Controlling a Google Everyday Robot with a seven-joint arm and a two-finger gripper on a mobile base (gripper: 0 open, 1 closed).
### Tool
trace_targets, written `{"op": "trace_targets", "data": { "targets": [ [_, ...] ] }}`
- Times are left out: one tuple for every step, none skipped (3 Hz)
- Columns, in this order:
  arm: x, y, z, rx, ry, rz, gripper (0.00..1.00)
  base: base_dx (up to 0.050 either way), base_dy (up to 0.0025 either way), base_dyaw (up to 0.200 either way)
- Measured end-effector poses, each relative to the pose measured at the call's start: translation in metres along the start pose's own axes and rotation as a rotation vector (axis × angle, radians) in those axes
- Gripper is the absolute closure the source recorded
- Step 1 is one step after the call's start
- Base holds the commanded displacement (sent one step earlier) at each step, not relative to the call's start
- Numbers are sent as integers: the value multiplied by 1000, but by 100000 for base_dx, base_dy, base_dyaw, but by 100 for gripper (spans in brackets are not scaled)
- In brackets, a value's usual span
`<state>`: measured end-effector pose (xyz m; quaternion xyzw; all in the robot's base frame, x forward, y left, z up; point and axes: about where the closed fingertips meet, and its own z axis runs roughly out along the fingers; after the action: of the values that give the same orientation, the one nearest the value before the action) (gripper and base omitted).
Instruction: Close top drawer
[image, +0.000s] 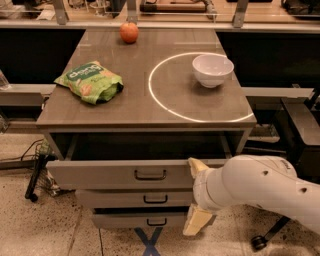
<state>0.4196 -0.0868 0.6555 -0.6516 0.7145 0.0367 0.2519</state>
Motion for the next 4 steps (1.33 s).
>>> {"op": "trace_targets", "data": {
  "targets": [
    [3, 5, -9, 11, 4, 6, 0, 0, 0, 0],
    [6, 4, -33, 60, -5, 16, 15, 0, 0, 0],
    [8, 8, -49, 82, -9, 21, 39, 0, 0, 0],
    [8, 25, -35, 33, 23, -6, 70, 0, 0, 0]
  ]
}}
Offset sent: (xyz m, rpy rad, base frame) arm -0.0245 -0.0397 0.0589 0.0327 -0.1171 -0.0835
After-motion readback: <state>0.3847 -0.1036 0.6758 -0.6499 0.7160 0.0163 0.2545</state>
